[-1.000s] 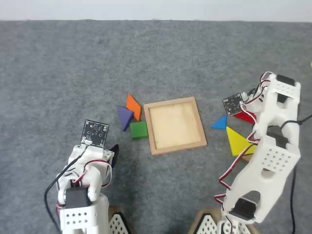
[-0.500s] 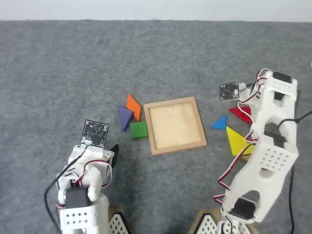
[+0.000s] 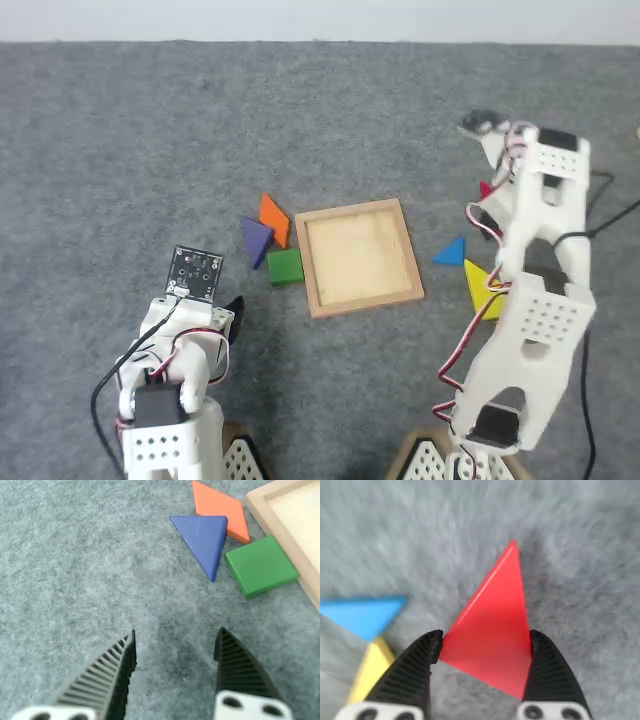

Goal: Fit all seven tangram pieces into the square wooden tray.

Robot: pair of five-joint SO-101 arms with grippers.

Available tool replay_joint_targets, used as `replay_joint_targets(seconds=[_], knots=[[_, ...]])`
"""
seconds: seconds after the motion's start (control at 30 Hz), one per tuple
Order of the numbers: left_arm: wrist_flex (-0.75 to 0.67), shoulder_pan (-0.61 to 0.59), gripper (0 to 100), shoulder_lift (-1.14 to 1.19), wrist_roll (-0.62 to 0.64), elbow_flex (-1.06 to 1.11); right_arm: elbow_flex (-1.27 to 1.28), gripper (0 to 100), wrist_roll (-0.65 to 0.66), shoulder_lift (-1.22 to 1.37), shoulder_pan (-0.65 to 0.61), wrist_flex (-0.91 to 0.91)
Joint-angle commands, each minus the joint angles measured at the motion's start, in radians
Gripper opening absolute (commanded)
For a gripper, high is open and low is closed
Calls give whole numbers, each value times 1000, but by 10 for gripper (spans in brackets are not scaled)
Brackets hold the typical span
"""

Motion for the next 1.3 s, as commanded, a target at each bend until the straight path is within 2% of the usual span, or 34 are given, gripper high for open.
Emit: replay_joint_targets(seconds=[0.0, 0.2, 0.43, 0.57, 0.73, 0.87, 0.97, 1.1, 1.2, 1.27], knots=[[-2, 2, 248, -21, -17, -8, -175, 58, -54, -24, -82, 154], [-2, 2, 248, -21, -17, -8, -301, 58, -52, -25, -236, 283], [-2, 2, 248, -21, -17, -8, -302, 58, -61, -25, -446, 294], [0, 2, 248, -21, -17, -8, -302, 58, -152, -25, -522, 262], [2, 2, 248, -21, -17, -8, -302, 42, -221, -25, -559, 231], [3, 2, 248, -21, -17, -8, -304, 42, -247, -41, -549, 231], [3, 2, 248, -21, -17, -8, -304, 42, -244, -107, -490, 260], [3, 2, 248, -21, -17, -8, -290, 42, -255, -228, -351, 375], [3, 2, 248, -21, -17, -8, -158, 43, -281, -294, -223, 344], [2, 2, 248, -21, -17, -8, -44, 43, -241, -321, -177, 305]])
